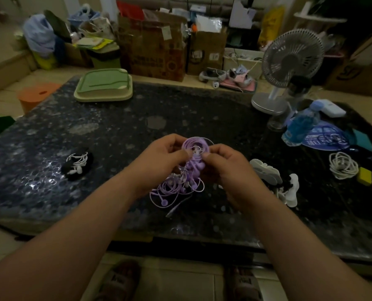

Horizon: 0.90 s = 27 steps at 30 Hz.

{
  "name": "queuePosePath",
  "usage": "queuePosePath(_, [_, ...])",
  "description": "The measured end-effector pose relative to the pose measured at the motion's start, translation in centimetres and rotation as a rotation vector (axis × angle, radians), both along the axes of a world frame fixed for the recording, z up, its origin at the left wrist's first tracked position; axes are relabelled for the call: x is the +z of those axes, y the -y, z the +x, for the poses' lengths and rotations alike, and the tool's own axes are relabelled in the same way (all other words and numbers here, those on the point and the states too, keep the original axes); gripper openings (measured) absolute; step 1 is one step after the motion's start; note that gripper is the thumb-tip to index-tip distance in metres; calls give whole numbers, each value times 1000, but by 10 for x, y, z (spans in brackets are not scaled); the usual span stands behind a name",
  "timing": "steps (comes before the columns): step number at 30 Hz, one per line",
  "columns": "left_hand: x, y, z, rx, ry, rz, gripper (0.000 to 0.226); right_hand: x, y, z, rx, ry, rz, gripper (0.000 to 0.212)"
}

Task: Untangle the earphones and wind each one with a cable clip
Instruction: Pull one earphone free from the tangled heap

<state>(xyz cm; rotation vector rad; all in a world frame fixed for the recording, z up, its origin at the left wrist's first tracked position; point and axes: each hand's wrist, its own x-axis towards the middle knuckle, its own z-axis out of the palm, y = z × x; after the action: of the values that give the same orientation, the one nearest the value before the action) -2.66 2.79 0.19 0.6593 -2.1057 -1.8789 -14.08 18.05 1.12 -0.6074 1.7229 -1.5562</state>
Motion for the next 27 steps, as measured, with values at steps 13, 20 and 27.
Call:
queuePosePath(13, [-16, 4, 0, 96, 155, -461, 30, 3, 0, -9, -281, 336, -43, 26])
queuePosePath(20, [-26, 8, 4, 110, 547, -820, 46, 12, -7, -12, -337, 239, -10, 26])
queuePosePath(27, [18, -44, -2, -21, 5, -176, 32, 18, -6, 11, -44, -210, 198, 22])
